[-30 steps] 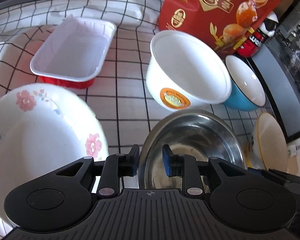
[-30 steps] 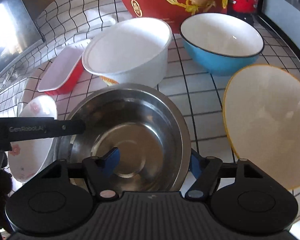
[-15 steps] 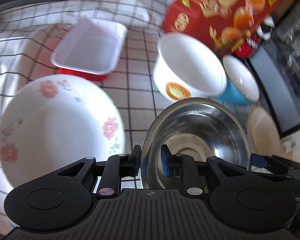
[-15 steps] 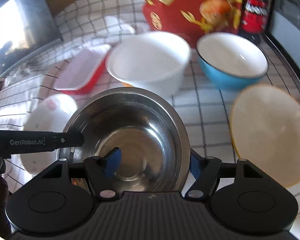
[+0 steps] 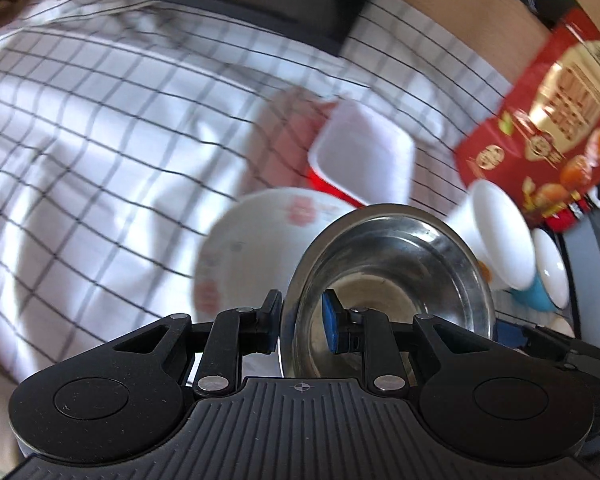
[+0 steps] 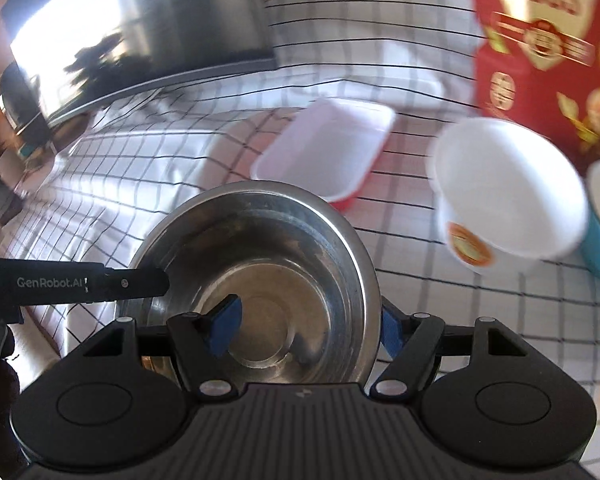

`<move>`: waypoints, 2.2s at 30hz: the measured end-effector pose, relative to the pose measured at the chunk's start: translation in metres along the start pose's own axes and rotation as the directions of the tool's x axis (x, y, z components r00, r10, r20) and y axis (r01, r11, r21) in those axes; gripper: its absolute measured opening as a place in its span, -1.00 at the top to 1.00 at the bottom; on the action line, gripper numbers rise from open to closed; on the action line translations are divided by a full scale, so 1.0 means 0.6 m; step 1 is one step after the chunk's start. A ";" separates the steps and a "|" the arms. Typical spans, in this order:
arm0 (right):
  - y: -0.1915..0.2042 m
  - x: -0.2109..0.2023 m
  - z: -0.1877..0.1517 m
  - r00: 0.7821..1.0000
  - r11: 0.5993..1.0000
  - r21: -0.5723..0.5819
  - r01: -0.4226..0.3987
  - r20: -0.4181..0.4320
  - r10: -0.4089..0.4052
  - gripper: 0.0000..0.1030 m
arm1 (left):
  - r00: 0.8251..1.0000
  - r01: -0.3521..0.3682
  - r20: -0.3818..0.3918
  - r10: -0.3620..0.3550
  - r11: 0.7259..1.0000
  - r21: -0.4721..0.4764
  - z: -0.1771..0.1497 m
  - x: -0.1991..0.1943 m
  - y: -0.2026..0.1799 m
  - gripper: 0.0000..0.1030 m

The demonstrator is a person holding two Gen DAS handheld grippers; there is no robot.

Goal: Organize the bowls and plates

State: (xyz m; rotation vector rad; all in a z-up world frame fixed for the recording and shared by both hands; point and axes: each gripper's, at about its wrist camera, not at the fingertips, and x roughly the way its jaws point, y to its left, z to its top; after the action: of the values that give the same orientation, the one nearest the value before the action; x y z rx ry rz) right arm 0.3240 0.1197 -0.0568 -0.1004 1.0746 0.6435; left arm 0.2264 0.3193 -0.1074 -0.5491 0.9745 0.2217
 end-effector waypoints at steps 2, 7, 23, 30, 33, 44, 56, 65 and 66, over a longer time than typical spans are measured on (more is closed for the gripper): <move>0.013 0.014 0.008 1.000 1.000 -0.021 -0.005 -0.004 0.005 -0.41 | 1.000 -0.010 0.001 0.010 1.000 -0.019 0.004 0.003 0.017 0.53; 0.035 0.063 0.027 0.999 0.998 -0.053 -0.017 -0.037 0.015 -0.41 | 0.999 -0.044 0.007 0.044 0.998 -0.035 0.010 0.017 0.044 0.53; 0.037 0.100 0.028 0.998 0.992 -0.122 -0.032 -0.054 0.025 -0.43 | 0.992 -0.123 0.039 0.121 0.992 0.040 0.027 0.051 0.067 0.39; -0.013 0.108 0.019 0.997 0.999 -0.019 -0.039 -0.062 0.038 -0.50 | 0.991 -0.130 0.030 0.129 0.992 0.007 0.030 0.062 0.086 -0.04; -0.028 0.122 0.014 0.991 0.995 0.057 -0.084 -0.103 0.090 -0.50 | 0.994 -0.109 -0.006 0.109 0.994 -0.030 0.033 0.073 0.094 -0.06; -0.028 0.122 -0.002 0.970 0.976 0.140 -0.168 -0.152 0.189 -0.46 | 0.994 -0.073 -0.080 0.073 0.997 0.002 0.024 0.107 0.064 0.04; -0.110 0.070 -0.046 0.982 0.954 0.286 -0.090 -0.136 0.133 -0.47 | 0.985 0.006 -0.172 0.011 0.995 0.098 0.002 0.126 -0.027 0.04; -0.159 0.044 -0.078 0.990 0.935 0.352 -0.047 -0.110 0.091 -0.47 | 0.980 0.057 -0.195 -0.028 0.988 0.143 -0.004 0.152 -0.085 0.04; -0.161 0.043 -0.078 0.990 0.934 0.355 -0.046 -0.108 0.090 -0.47 | 0.980 0.059 -0.195 -0.031 0.988 0.142 -0.006 0.151 -0.085 0.04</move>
State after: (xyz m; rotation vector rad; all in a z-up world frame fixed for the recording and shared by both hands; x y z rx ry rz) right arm 0.3468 0.0348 -0.1234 0.2118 1.3025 0.5020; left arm 0.2951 0.2687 -0.1671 -0.4619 1.1553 0.0553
